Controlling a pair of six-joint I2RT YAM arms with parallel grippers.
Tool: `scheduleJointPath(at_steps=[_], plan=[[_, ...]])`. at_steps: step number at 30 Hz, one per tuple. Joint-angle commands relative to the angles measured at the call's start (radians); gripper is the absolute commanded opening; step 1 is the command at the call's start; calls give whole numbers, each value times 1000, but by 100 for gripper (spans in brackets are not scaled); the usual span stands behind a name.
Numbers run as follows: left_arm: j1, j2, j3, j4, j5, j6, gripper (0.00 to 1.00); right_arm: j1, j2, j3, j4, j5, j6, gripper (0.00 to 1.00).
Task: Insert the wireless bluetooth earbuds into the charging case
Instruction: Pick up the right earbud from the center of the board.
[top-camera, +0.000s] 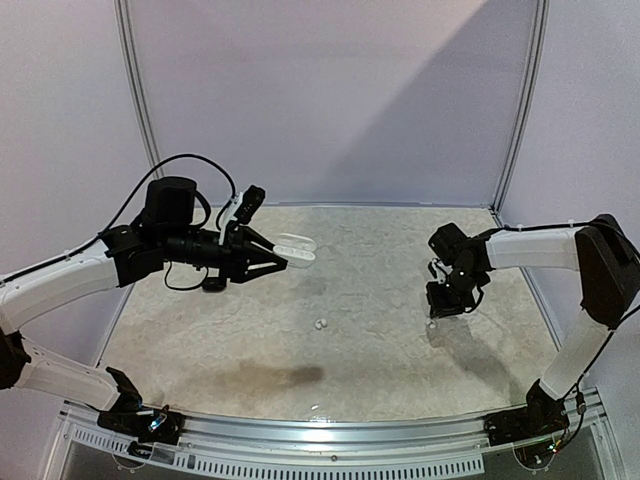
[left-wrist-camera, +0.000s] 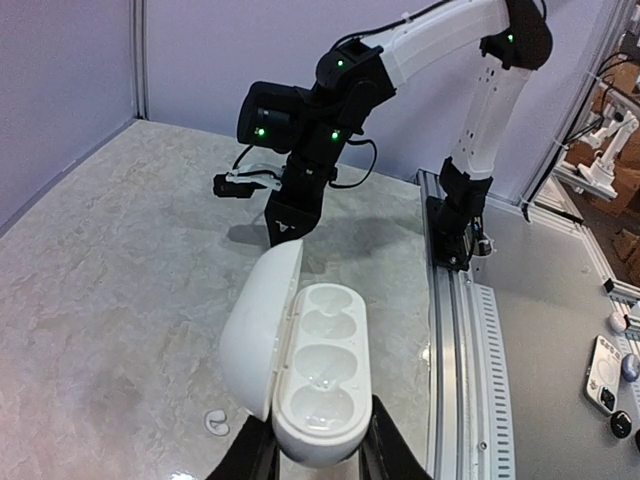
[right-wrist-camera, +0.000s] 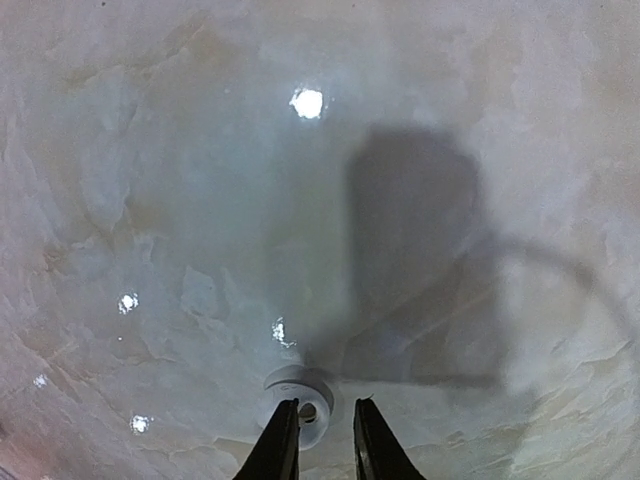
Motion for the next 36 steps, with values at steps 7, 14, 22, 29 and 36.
scheduleJointPath(at_steps=[7, 14, 22, 29, 36], plan=[[4, 14, 6, 10, -16, 36, 0, -4, -45, -82, 52, -41, 15, 19], [3, -26, -10, 12, -13, 54, 0, -3, -36, -71, 34, -27, 11, 19], [4, -46, -44, 47, -7, 42, 0, -4, -53, -43, 0, -3, 7, 19], [3, -36, -37, 47, -9, 46, 0, -4, -76, -40, 20, -25, -2, 20], [4, -37, -36, 44, -16, 50, 0, -4, -39, -45, 41, -41, -26, 21]])
